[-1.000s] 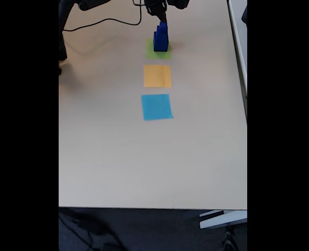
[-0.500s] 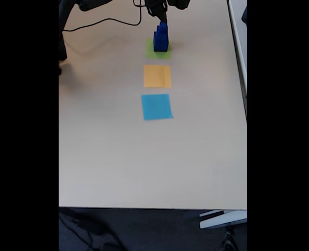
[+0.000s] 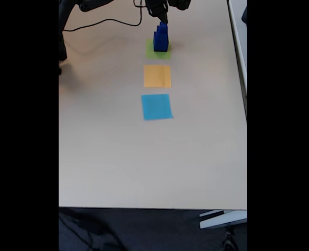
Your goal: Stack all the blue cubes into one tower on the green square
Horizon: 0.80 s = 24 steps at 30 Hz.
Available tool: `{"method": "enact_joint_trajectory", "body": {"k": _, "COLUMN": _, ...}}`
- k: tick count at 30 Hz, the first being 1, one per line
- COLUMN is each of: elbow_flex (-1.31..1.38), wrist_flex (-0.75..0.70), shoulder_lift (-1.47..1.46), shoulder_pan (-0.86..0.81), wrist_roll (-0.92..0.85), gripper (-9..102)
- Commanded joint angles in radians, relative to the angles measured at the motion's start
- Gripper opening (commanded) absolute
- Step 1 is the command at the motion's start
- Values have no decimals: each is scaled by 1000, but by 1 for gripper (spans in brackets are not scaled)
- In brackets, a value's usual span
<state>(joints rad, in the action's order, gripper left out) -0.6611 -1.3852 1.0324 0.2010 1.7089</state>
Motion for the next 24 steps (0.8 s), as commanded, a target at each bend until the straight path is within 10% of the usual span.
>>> {"method": "enact_joint_trajectory", "body": {"k": 1, "elbow_flex": 57, "wrist_flex": 12, "shoulder_lift": 12, "shoulder_pan": 0, "wrist_roll": 23, "gripper": 3}}
{"method": "enact_joint_trajectory", "body": {"k": 24, "elbow_flex": 54, "wrist_flex": -14, "shoulder_lift": 9, "shoulder_pan": -5, "wrist_roll": 117, "gripper": 3}}
